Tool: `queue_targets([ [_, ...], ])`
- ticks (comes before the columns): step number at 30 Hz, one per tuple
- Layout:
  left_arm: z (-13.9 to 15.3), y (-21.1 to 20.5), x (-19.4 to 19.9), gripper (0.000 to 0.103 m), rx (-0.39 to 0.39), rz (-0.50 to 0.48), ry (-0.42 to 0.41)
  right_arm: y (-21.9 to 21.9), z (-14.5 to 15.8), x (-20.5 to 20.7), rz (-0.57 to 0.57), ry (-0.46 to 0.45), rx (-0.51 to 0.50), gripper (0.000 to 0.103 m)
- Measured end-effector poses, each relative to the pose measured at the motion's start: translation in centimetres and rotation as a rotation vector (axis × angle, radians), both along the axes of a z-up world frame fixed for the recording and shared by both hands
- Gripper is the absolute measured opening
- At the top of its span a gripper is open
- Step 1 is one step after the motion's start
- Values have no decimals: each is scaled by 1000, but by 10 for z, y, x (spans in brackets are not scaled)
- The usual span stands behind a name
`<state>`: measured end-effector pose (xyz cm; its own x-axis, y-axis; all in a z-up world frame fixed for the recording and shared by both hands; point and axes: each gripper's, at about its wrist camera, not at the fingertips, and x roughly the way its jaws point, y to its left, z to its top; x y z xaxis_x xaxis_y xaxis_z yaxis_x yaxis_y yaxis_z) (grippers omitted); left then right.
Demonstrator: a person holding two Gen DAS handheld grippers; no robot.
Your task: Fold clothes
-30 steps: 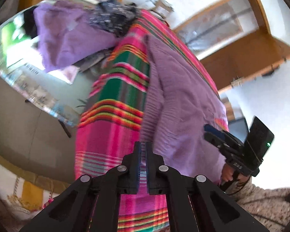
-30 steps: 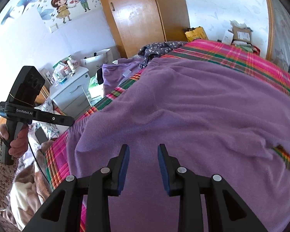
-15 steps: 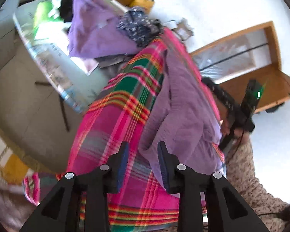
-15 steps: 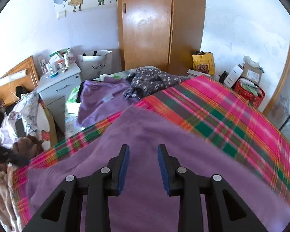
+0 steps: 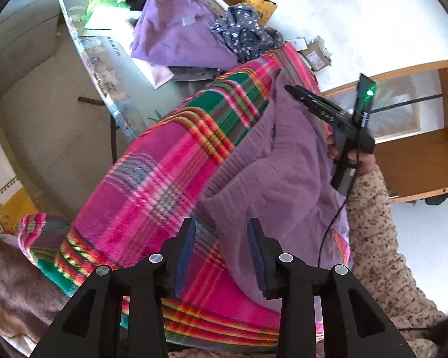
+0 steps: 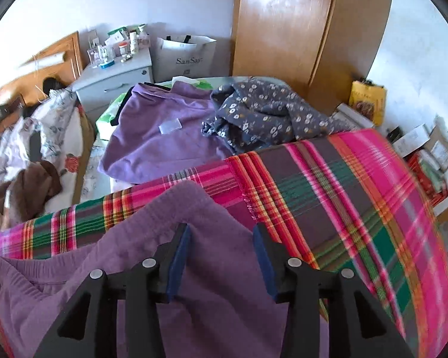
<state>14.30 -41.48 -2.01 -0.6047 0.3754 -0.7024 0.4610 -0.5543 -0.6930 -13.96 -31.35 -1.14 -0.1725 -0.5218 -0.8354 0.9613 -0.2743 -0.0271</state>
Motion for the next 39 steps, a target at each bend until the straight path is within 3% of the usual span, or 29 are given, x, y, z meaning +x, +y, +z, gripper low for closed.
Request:
queue_targets([
  [6,-6,0,-4,38,36,54,-44,-2,-4,-11,16,-82,-42,44],
  [9,-9,2,-5,38,77,72,-39,-6,-6,-11,35,-88,-52,44],
  [18,-7,4,-10,38,100,126,-43,-3,-7,-17,35,-146,-85,41],
  [21,-11,0,-6,37,162,194,-32,-4,-7,-16,43,-157,-92,28],
  [24,-17,-3,2,27,230,275,-31,-5,-6,-14,57,-140,-85,9],
  [25,-17,-3,3,23,219,285,-32,-6,-6,-13,55,-130,-84,4],
  [29,-16,0,4,12,189,292,-20,-3,-3,-16,26,-131,-100,3],
  [36,1,-1,17,9,124,315,71,1,14,-18,-25,-104,-164,2],
  [39,-7,-3,19,9,128,328,58,-4,11,-20,-27,-93,-142,2],
])
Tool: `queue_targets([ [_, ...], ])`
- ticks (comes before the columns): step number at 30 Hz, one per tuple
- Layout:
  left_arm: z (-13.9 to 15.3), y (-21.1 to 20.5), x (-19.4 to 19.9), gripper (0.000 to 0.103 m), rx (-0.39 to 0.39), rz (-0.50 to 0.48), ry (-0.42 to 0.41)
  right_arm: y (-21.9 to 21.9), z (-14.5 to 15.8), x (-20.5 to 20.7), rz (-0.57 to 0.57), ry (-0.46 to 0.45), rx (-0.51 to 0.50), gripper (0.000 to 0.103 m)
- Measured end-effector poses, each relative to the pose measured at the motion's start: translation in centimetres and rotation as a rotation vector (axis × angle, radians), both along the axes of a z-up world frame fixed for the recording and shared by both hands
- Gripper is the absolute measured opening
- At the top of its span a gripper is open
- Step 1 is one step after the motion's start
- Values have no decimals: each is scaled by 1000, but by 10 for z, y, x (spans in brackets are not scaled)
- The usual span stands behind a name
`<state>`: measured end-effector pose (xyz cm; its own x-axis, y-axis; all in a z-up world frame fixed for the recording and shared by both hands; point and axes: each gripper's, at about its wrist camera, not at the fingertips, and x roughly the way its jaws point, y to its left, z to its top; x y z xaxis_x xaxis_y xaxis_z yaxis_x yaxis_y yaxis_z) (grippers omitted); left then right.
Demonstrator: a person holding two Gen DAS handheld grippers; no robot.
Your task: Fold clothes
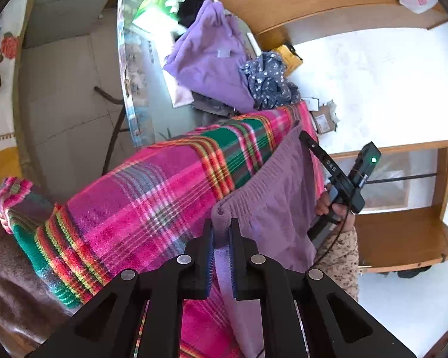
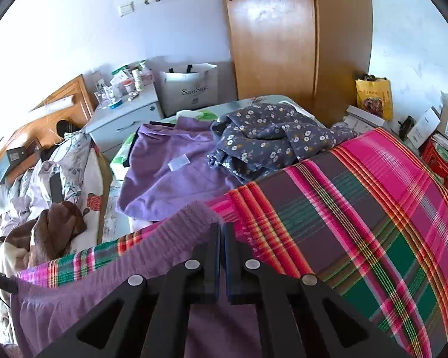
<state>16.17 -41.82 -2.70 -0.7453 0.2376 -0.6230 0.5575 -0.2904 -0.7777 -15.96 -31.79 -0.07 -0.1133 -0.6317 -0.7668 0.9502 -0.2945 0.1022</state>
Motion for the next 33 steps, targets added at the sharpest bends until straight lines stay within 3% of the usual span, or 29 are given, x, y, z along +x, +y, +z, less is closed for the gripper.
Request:
queue_targets([
  [4,-18,-2,1,9,38,22,-38,-18,-17,16,19,170,111,3],
  [8,-18,-5,-1,9,33,10,-33,-23,-17,18,13,223,116,3],
  [14,-20,-3,1,9,36,5,-31,-26,-24,40,31,419,150,3],
  [17,-20,-3,0,9,34,5,-29,-20,-15,34,2,379,153,6],
  [21,-19,-4,-1,9,36,-2,-30,11,19,17,-88,336,90,10],
  [26,-20,-7,-2,10,46,-9,-30,80,67,15,-195,302,15,15],
  [33,-22,-8,-1,10,57,-18,-11,202,107,64,-297,308,3,20],
])
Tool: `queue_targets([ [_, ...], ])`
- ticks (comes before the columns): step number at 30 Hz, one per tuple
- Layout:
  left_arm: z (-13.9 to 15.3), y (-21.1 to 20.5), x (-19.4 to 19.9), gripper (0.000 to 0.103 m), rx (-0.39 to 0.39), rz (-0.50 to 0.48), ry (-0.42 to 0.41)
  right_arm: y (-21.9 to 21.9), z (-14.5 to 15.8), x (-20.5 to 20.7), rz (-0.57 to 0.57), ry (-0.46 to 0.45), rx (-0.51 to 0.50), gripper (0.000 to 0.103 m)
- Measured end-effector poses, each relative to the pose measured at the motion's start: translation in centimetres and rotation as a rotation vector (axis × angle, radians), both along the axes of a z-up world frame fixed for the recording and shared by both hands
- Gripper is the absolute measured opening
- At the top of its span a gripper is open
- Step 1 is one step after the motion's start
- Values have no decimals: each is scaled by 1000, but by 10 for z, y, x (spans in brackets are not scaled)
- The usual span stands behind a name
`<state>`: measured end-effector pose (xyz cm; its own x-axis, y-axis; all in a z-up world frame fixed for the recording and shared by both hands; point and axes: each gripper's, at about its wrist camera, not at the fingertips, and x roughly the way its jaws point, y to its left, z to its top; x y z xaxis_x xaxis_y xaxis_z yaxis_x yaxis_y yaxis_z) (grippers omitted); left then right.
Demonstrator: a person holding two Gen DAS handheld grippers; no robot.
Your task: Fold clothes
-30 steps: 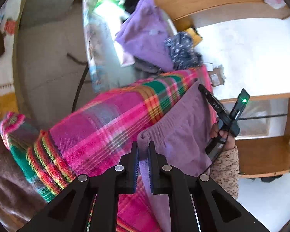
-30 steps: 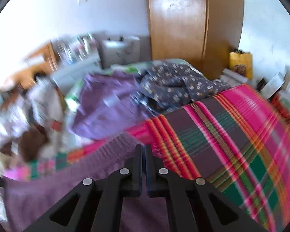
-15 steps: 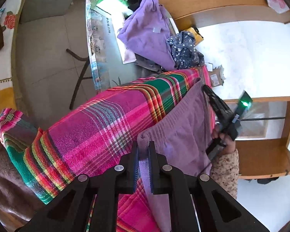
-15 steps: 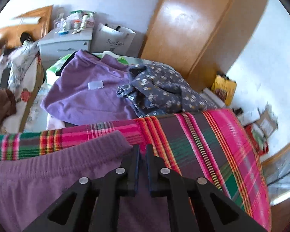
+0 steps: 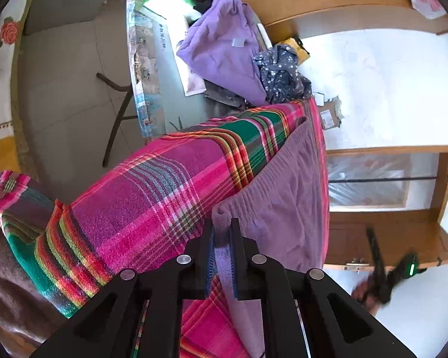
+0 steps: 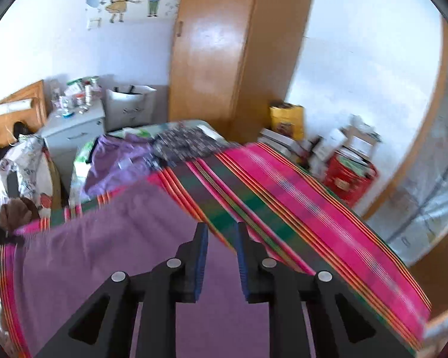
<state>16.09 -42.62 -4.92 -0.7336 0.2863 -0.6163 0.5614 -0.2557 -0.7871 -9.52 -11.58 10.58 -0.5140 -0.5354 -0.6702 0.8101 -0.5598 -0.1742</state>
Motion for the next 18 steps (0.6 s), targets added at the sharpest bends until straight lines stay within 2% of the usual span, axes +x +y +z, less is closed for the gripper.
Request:
queue_targets([
  [7,3,1,-2,11,-28,-11,-9,127,34,59,-159,36,-46,21],
  [14,2,4,-1,11,-39,-13,-4,239,72,125,-379,143,-33,23],
  [17,3,4,-1,11,-42,-15,-5,275,87,156,-459,186,-4,26],
  [18,3,4,-1,11,-44,-17,-3,286,89,167,-475,191,-9,31],
])
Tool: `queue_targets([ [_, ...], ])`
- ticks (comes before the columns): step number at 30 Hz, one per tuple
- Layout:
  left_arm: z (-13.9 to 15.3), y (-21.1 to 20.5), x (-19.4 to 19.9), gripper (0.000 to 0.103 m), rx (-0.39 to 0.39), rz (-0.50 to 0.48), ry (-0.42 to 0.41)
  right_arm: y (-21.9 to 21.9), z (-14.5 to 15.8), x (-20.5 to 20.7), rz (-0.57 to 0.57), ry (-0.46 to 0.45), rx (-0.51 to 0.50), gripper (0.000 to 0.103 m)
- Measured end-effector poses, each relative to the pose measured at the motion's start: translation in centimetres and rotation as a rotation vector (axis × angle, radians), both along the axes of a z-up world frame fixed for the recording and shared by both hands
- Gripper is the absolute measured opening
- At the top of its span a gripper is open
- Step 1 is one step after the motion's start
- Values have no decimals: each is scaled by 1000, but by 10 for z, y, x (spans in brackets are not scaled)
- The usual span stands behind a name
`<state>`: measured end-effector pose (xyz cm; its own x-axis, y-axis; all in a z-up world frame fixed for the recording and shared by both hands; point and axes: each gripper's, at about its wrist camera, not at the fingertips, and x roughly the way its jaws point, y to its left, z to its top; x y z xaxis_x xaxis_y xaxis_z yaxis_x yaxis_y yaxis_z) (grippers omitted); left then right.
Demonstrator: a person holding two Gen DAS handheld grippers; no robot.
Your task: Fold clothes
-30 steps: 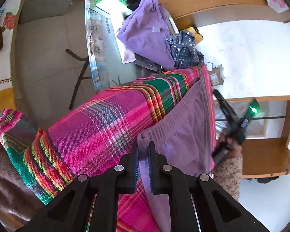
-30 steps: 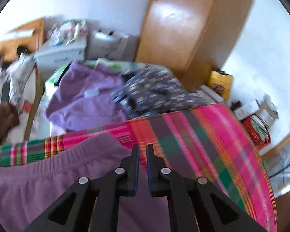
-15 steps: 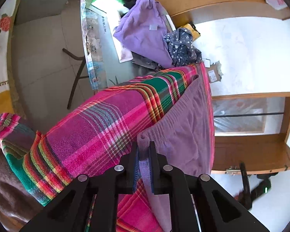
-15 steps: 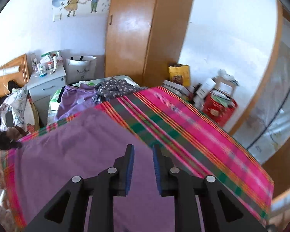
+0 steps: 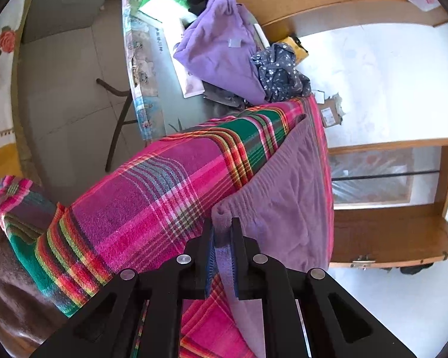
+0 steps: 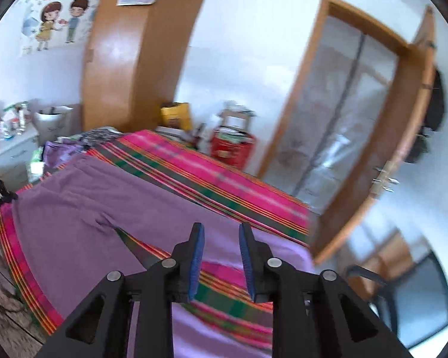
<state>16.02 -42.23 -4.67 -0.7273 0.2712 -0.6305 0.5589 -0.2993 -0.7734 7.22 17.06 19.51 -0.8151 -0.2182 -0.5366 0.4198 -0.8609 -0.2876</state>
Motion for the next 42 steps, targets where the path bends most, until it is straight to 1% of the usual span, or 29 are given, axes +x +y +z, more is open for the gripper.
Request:
queue_targets([
  [1,0,0,0,11,-2,-2,2,7,-2,8,-4,-4,-10,37],
  [2,0,0,0,11,-4,-3,4,11,-8,15,-5,-17,-15,39],
  [4,-1,-2,1,11,6,0,8,9,-34,23,13,-73,-21,39],
  [5,-1,-1,1,11,0,-3,8,5,-54,25,33,-120,-33,39],
  [7,0,0,1,11,-13,-8,8,-6,-86,27,73,-194,-66,39],
  [10,4,5,0,11,-53,-22,-4,-33,-132,29,154,-281,-115,39],
  [13,7,8,0,11,-82,-27,-12,-69,-162,38,268,-346,-114,39],
  [15,7,9,-1,11,-88,-30,-12,-94,-174,49,349,-359,-100,39],
  [17,6,8,0,11,-83,-29,-14,-117,-183,60,427,-379,-79,39],
  [19,7,8,0,11,-90,-39,-15,-138,-189,71,472,-345,-8,39],
  [20,7,8,0,11,-90,-39,-15,-144,-192,73,492,-343,2,39],
  [23,7,9,0,11,-91,-41,-17,-159,-203,82,558,-402,12,39],
  [25,7,9,0,11,-91,-41,-16,-168,-211,89,567,-388,69,39],
  [31,6,8,-1,11,-86,-50,-17,-173,-215,93,561,-353,80,39],
  [32,7,8,-1,11,-88,-52,-18,-173,-214,95,563,-346,85,37],
  [33,6,8,-1,11,-87,-51,-18,-175,-215,96,565,-344,91,27],
  [34,6,8,-1,11,-89,-52,-19,-178,-216,96,566,-342,98,13],
  [36,7,8,-1,11,-89,-52,-17,-184,-217,97,568,-339,112,8],
  [37,8,9,-1,11,-93,-56,-16,-185,-217,98,565,-336,117,4],
  [42,10,9,1,11,-103,-63,-9,-187,-214,100,538,-350,98,2],
])
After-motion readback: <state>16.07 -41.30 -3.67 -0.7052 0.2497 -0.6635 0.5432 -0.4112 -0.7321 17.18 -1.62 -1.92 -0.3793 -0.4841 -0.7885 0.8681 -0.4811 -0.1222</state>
